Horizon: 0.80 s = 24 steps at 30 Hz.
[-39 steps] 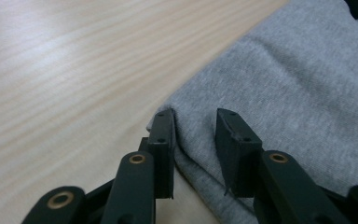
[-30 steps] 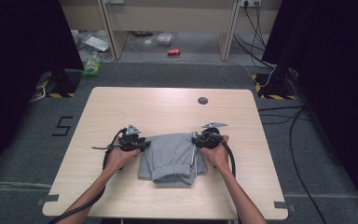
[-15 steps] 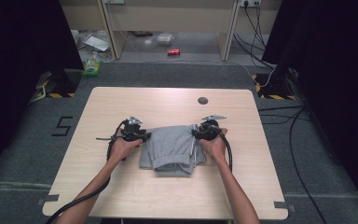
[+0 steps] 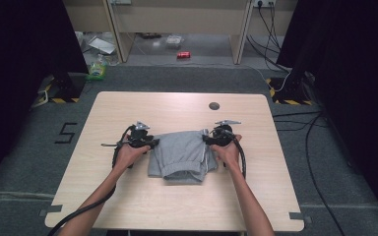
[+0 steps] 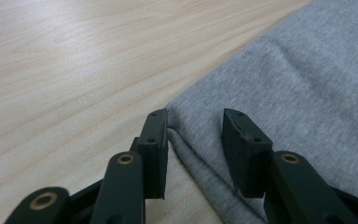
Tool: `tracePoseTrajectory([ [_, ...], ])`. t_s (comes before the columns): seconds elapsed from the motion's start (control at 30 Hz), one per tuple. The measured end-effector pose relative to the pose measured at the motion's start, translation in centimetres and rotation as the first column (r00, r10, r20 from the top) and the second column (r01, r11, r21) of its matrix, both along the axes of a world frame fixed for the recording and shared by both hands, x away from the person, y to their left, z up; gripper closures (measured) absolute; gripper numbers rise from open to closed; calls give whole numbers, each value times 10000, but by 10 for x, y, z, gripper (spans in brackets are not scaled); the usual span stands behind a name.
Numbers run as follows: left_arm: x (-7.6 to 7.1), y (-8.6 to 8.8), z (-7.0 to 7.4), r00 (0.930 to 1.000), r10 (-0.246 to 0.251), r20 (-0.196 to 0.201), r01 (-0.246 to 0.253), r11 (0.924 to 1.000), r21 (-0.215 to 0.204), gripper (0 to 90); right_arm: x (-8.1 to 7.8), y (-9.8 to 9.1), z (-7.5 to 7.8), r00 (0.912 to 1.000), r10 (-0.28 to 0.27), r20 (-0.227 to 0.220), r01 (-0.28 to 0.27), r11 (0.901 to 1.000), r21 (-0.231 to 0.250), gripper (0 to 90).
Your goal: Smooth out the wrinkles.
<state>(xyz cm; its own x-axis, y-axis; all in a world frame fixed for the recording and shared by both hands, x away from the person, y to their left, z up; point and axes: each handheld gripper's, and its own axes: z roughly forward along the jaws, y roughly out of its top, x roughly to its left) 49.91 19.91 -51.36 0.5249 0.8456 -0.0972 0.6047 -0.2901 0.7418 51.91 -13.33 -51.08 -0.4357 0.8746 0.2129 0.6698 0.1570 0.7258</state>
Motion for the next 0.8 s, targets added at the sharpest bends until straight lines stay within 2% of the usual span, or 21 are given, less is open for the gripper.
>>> tracePoseTrajectory([
  [0.1, 0, 2, 1, 9997, 113, -196, -117, 9998, -169, 561, -2, -2, 5, 9999, -87, -87, 89, 9997, 226, 402],
  [0.13, 0, 2, 1, 9994, 182, -279, -189, 9995, -246, 521, -3, -3, 8, 9999, -120, -109, 124, 9994, 315, 388],
  [0.2, -3, 6, 2, 9990, 177, -409, -201, 9981, -584, 449, -7, -6, 13, 9999, -104, -90, 106, 9996, 263, 375],
  [0.27, -7, 13, 4, 9985, 339, -420, -385, 9928, -1137, 411, -12, -7, 19, 10000, -1, 48, 0, 9995, 300, 374],
  [0.3, -9, 17, 6, 9983, 416, -405, -463, 9913, -1233, 397, -14, -8, 21, 9999, 41, 110, -45, 9995, 326, 371],
  [0.57, -37, 41, 17, 9992, 233, -321, -279, 9881, -1515, 339, -41, -10, 35, 9976, 565, 407, -569, 9983, 102, 353],
  [0.67, -49, 45, 16, 9993, 101, -360, -151, 9896, -1429, 331, -52, -11, 36, 9963, 697, 494, -692, 9975, -117, 352],
  [0.8, -56, 47, 17, 9994, -26, -333, -18, 9913, -1317, 320, -62, -11, 37, 9953, 795, 552, -782, 9966, -256, 352],
])
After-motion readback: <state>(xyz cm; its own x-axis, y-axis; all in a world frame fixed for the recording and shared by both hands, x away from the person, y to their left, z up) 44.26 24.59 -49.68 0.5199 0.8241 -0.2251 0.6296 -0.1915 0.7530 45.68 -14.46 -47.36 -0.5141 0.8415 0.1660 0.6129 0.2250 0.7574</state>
